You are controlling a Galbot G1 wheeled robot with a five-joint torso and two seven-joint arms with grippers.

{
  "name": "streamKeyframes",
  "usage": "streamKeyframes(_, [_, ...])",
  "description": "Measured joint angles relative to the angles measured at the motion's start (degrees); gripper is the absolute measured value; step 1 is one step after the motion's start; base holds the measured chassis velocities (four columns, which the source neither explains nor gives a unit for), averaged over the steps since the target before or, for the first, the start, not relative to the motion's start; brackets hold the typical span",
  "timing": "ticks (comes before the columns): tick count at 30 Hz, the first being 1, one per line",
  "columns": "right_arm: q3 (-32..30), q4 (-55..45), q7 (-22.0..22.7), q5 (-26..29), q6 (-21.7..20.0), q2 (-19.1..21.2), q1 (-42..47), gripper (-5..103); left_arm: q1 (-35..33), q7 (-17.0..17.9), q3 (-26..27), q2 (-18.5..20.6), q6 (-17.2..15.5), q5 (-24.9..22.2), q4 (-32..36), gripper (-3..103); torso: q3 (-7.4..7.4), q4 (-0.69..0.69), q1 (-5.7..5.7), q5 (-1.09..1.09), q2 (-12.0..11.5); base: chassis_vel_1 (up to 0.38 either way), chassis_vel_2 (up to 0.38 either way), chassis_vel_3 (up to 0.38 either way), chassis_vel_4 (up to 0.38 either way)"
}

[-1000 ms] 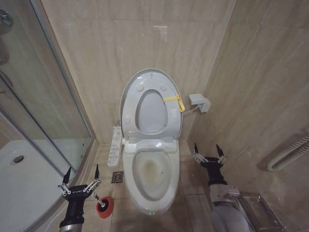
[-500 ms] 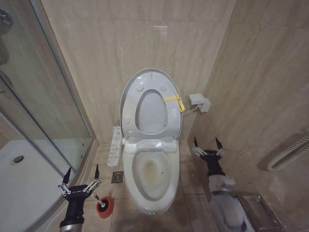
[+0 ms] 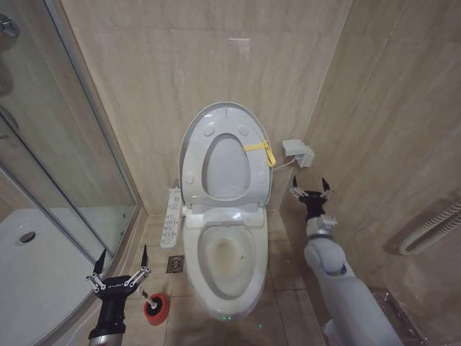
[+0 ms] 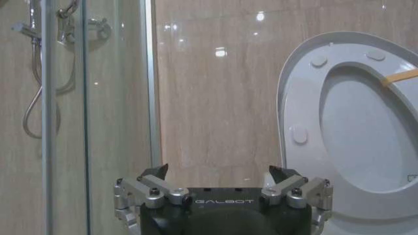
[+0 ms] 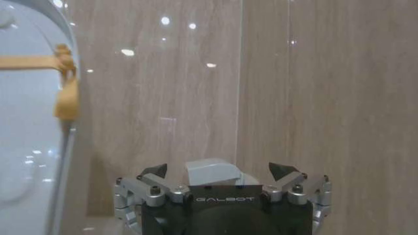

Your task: Open the toilet lid, clean the toilet bowl with a toilet brush, close the toilet lid, and flush.

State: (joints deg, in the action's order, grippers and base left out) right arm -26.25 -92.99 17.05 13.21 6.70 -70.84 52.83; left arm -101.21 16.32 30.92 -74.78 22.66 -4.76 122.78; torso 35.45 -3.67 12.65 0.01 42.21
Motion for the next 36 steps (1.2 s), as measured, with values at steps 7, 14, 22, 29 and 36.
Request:
streamKeyframes(7, [2.8, 10.4, 1.4, -0.4, 1.6, -1.2, -10.9, 100, 0.0, 0.0, 0.0, 0.0, 0.0, 0.0, 0.0, 100, 0.00, 0.02, 0.00, -0.01, 0.0, 0.000, 0.000, 0.000, 0.000])
streamKeyframes(14, [4.7, 17.4, 1.6, -0.9, 2.3, -3.0, -17.9, 100, 0.0, 0.0, 0.0, 0.0, 0.0, 0.0, 0.0, 100, 0.00, 0.01, 0.00, -0.01, 0.0, 0.000, 0.000, 0.000, 0.000])
streamKeyframes(22, [6.6, 22.7, 1.5, -1.7, 2.8, -5.1, -23.9, 100, 0.0, 0.0, 0.0, 0.0, 0.0, 0.0, 0.0, 100, 0.00, 0.00, -0.01, -0.02, 0.0, 0.000, 0.000, 0.000, 0.000])
streamKeyframes(29, [7.7, 26.1, 1.4, -2.2, 3.0, -6.4, -28.0, 100, 0.0, 0.0, 0.0, 0.0, 0.0, 0.0, 0.0, 100, -0.01, 0.00, -0.01, -0.02, 0.0, 0.000, 0.000, 0.000, 0.000])
streamKeyframes(36, [10.3, 25.2, 1.4, -2.1, 2.9, -5.5, -28.1, 100, 0.0, 0.0, 0.0, 0.0, 0.0, 0.0, 0.0, 100, -0.01, 0.00, -0.01, -0.02, 0.0, 0.000, 0.000, 0.000, 0.000])
